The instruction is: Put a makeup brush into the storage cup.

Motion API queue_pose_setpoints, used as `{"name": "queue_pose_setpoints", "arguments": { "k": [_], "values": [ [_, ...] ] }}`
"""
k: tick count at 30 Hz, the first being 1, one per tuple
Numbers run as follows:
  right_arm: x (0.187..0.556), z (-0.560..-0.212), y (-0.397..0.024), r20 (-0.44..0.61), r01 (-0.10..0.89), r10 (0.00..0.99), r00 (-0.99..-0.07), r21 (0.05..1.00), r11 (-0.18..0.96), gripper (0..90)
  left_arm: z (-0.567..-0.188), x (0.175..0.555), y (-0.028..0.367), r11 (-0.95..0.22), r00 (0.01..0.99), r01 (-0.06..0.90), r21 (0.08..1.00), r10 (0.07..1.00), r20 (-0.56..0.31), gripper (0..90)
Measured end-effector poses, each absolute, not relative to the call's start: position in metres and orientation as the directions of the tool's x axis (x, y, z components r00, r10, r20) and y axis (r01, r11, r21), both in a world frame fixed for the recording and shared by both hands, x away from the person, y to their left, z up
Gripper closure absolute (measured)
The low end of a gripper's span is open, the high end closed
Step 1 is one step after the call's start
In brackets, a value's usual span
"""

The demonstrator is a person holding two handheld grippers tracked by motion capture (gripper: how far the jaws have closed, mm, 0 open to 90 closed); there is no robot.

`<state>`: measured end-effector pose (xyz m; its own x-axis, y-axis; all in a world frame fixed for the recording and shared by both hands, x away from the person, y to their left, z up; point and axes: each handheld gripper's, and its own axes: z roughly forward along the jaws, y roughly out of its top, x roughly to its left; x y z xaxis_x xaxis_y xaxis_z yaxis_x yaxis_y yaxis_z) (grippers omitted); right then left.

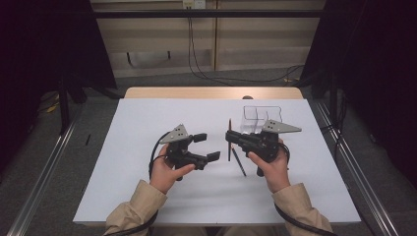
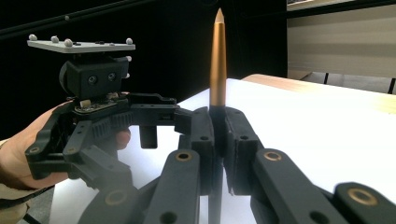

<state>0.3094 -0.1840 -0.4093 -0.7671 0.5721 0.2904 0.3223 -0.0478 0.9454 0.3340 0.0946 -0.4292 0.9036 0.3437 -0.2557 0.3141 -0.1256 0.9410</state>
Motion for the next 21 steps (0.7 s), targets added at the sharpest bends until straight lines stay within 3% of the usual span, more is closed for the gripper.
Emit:
{"name": "queue_pose_setpoints", "arguments": {
  "k": [3, 21],
  "values": [
    [0.309, -0.409, -0.184, 0.288, 0.320, 0.568, -0.771, 0.946, -0.046, 83.5, -0.428, 0.333, 0.103, -0.122, 0.911, 0.298, 0.947, 0.333, -0.244, 4.4],
    [0.308, -0.408, -0.188, 0.282, 0.312, 0.571, -0.771, 0.949, -0.049, 83.5, -0.427, 0.330, 0.143, -0.168, 0.931, 0.210, 0.963, 0.336, -0.145, 2.1]
  ]
}}
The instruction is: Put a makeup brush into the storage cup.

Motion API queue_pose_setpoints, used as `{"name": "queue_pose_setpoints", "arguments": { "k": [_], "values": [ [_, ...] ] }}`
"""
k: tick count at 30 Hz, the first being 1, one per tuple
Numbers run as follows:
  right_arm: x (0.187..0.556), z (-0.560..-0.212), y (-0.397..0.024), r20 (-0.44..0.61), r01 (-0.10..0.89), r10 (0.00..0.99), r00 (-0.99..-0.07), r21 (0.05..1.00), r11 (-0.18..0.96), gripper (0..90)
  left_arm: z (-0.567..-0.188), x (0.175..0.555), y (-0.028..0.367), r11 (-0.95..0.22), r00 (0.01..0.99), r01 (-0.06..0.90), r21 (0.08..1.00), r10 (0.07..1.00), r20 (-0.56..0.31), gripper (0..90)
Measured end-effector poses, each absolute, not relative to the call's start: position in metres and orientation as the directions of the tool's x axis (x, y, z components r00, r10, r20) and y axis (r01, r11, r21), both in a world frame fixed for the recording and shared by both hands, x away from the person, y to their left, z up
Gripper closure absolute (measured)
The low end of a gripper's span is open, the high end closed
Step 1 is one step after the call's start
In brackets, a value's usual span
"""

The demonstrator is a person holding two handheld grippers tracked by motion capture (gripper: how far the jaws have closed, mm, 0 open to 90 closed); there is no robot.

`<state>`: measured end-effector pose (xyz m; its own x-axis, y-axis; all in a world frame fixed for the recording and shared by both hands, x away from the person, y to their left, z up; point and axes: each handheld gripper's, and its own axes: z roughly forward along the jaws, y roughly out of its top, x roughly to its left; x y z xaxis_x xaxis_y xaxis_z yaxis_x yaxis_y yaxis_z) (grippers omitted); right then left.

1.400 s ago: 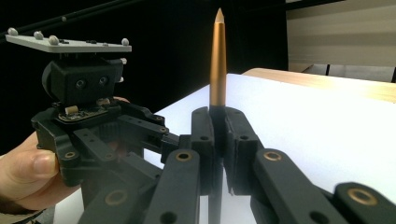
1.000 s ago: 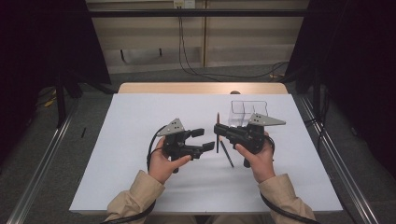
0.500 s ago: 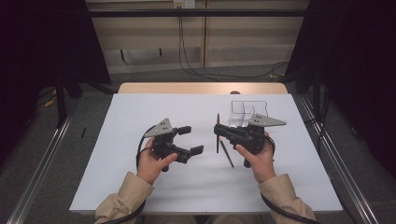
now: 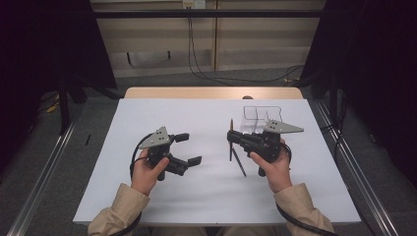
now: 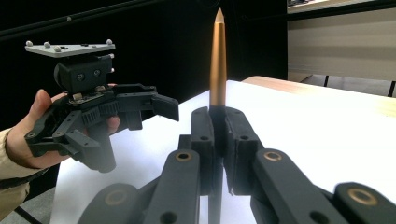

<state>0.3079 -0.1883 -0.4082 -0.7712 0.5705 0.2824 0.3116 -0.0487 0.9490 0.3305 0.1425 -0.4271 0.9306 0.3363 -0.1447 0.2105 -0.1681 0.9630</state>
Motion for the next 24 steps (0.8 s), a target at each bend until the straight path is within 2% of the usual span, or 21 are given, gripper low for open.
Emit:
{"name": "queue_pose_setpoints", "arguments": {
  "k": [24],
  "values": [
    [0.307, -0.407, -0.191, 0.278, 0.307, 0.568, -0.775, 0.951, -0.048, 83.5, -0.427, 0.320, 0.194, -0.148, 0.912, 0.206, 0.967, 0.388, -0.135, 2.6]
  ]
}}
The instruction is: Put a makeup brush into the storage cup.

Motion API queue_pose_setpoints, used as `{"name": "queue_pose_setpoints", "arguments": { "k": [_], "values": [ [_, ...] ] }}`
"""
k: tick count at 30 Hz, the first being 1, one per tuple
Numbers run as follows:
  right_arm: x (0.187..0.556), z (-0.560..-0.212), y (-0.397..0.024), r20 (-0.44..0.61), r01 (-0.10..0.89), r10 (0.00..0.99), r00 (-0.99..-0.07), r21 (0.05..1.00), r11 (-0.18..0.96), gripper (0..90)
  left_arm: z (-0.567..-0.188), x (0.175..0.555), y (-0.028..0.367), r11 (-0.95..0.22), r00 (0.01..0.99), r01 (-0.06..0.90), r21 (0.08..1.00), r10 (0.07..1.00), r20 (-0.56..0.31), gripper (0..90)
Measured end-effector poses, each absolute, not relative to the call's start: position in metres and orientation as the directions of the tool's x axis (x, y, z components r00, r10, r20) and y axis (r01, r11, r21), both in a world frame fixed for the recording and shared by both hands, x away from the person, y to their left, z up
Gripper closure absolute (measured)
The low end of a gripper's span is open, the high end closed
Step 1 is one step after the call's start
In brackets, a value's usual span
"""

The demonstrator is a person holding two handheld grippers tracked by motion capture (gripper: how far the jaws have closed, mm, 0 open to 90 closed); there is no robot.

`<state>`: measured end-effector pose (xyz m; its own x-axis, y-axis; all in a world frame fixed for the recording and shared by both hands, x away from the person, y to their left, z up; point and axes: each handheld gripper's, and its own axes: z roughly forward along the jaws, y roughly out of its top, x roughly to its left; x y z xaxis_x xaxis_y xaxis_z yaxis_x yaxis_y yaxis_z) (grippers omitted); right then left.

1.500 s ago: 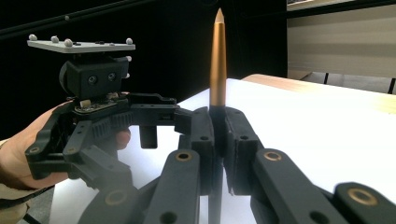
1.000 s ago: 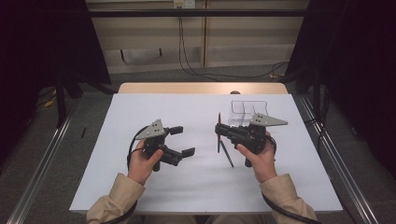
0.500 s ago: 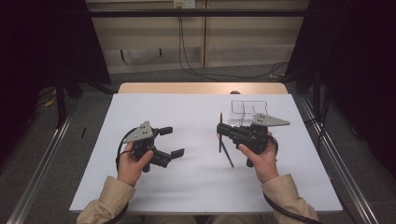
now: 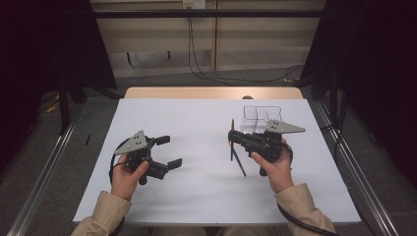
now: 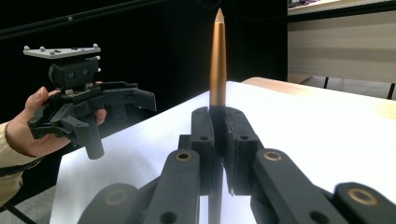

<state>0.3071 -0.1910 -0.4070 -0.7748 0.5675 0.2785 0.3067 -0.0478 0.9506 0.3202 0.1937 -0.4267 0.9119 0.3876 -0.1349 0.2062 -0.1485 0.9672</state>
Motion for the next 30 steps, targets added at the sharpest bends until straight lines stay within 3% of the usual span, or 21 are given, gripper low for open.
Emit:
{"name": "queue_pose_setpoints", "arguments": {
  "k": [30],
  "values": [
    [0.307, -0.410, -0.200, 0.278, 0.307, 0.583, -0.763, 0.950, -0.050, 83.4, -0.430, 0.306, 0.230, -0.147, 0.896, 0.210, 0.967, 0.425, -0.130, 2.6]
  ]
}}
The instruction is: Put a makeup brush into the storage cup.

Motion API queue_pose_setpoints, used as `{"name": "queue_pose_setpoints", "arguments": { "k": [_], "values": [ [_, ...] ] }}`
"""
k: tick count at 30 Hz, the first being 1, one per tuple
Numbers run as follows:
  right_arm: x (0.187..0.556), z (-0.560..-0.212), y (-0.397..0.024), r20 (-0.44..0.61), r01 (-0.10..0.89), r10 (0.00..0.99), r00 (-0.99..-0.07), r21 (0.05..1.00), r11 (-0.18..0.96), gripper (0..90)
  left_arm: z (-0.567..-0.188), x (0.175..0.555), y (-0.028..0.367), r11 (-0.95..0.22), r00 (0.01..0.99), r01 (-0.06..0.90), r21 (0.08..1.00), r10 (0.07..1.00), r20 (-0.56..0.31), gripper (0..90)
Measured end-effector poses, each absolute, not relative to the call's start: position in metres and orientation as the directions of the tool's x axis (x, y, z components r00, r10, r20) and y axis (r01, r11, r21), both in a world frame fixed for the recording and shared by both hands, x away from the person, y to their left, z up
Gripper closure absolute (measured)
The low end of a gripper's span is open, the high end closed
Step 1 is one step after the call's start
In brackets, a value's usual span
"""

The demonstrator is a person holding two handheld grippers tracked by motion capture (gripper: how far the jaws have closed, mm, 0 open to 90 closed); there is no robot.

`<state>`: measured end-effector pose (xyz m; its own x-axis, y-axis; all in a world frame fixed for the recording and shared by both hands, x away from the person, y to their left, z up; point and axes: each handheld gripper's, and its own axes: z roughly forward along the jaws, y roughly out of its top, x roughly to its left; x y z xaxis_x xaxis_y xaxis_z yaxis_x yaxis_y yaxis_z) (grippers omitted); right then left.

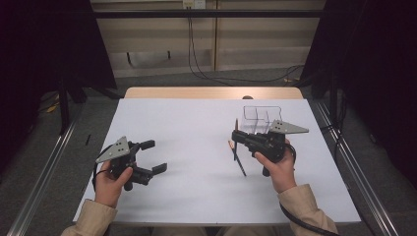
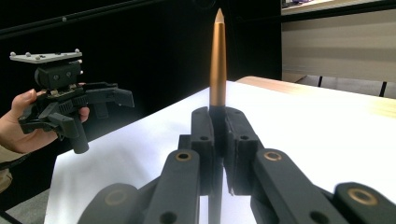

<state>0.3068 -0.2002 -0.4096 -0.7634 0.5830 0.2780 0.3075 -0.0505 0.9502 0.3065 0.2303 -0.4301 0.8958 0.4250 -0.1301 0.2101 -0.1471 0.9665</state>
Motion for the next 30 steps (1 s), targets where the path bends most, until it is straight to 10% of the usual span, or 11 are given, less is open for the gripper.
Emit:
{"name": "queue_pose_setpoints", "arguments": {
  "k": [30],
  "values": [
    [0.319, -0.399, -0.209, 0.253, 0.291, 0.617, -0.745, 0.956, -0.039, 83.4, -0.433, 0.296, 0.248, -0.129, 0.888, 0.210, 0.969, 0.439, -0.134, 2.6]
  ]
}}
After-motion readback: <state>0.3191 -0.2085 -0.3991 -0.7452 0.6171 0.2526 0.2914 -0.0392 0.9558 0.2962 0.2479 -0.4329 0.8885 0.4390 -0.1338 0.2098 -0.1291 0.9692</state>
